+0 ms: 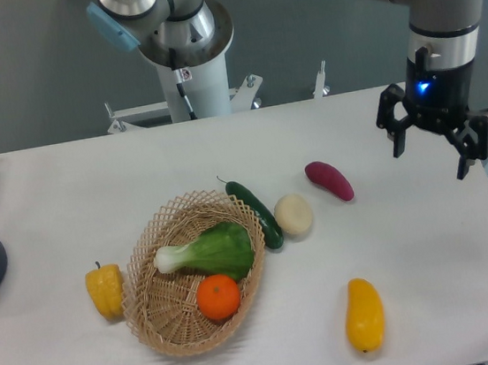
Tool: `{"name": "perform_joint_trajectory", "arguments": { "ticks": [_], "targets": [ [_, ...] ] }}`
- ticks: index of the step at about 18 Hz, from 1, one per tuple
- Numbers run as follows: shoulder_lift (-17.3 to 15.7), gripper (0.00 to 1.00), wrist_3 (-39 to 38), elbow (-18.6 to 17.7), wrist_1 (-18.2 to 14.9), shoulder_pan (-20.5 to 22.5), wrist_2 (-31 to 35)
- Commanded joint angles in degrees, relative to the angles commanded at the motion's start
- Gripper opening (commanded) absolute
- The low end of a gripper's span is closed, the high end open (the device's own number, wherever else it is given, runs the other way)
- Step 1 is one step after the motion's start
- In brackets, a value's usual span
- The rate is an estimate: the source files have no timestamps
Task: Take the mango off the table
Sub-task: 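Move the open gripper over the yellow mango on the table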
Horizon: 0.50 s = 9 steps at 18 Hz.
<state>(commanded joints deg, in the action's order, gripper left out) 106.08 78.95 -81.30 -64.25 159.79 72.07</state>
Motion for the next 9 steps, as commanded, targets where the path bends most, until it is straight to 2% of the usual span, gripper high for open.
{"name": "perform_joint_trajectory", "arguments": {
  "ticks": [3, 7, 9],
  "targets": [
    [0.3, 1.0, -7.7, 0.0, 1.3, -1.8, -1.0],
    [2.5, 1.0, -29.1, 0.2, 5.5, -5.3, -0.8],
    [4.4, 1.0, -36.1, 0.0, 7.7, -7.2, -0.6]
  ]
}}
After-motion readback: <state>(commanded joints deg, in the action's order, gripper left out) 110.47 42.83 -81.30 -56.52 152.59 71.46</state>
